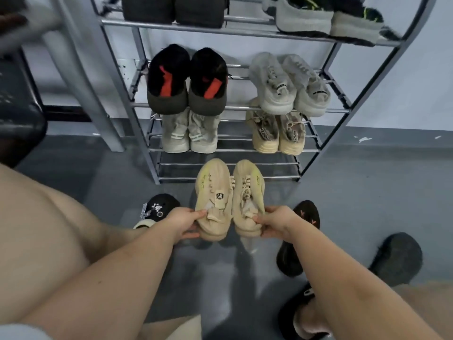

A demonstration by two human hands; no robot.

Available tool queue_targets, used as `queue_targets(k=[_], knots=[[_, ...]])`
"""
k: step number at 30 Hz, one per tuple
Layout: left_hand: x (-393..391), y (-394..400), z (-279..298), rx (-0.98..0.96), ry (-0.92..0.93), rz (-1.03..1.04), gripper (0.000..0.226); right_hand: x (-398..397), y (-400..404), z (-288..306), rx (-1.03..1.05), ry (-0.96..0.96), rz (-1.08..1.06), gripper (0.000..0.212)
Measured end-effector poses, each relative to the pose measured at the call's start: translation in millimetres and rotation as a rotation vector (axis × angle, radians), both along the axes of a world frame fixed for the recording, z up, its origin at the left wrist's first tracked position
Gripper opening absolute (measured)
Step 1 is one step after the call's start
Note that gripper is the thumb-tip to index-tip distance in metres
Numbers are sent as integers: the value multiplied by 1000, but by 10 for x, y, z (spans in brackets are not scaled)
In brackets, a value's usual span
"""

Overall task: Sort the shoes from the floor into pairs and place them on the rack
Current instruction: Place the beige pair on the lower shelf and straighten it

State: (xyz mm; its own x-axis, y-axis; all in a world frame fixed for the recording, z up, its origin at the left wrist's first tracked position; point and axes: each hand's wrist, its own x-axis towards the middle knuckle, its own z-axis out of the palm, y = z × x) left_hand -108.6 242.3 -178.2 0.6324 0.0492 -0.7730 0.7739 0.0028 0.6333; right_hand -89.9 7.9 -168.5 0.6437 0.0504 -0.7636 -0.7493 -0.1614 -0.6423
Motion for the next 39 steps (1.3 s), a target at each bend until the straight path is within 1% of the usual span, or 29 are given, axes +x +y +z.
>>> queue_targets(k=[2, 4, 9, 12, 15, 19, 22, 25, 27, 31, 33, 35, 39], knots=[[-28, 13, -14, 32, 7, -4, 39, 14, 74, 26, -43, -24, 37, 50], [-26, 3, -54, 46, 5, 5, 38, 51, 131, 15, -73, -39, 47, 52], [80, 52, -205, 28, 8, 31, 38, 153, 185, -125, -40, -27, 3, 58], [207, 143, -289, 25, 7, 46, 40, 192, 274, -281, -3, 0, -30, 55], [316, 263, -378, 28, 13, 100, 37, 277, 413, -470, -8, 35, -28, 56], [380, 505, -578, 150, 50, 87, 41, 451, 639, -687, -11, 69, 6, 56], [465, 599, -679, 196, 74, 106, 35, 574, 836, -845, 18, 88, -17, 57], [587, 643, -757, 231, 69, 107, 35, 690, 956, -1000, 17, 49, -12, 52], [679, 673, -794, 267, 50, 93, 35, 769, 1022, -1080, -21, -16, 7, 47], [914, 792, -836, 306, 23, 78, 41, 921, 1169, -1198, -91, -98, 45, 51], [1034, 898, -939, 318, 22, 74, 41, 1012, 1246, -1215, -98, -115, 64, 44], [1113, 978, -1028, 306, 38, 92, 42, 1114, 1319, -1233, -102, -127, 63, 44], [1274, 1019, -1053, 264, -2, 190, 39, 1338, 1447, -1250, -85, -158, 13, 43]])
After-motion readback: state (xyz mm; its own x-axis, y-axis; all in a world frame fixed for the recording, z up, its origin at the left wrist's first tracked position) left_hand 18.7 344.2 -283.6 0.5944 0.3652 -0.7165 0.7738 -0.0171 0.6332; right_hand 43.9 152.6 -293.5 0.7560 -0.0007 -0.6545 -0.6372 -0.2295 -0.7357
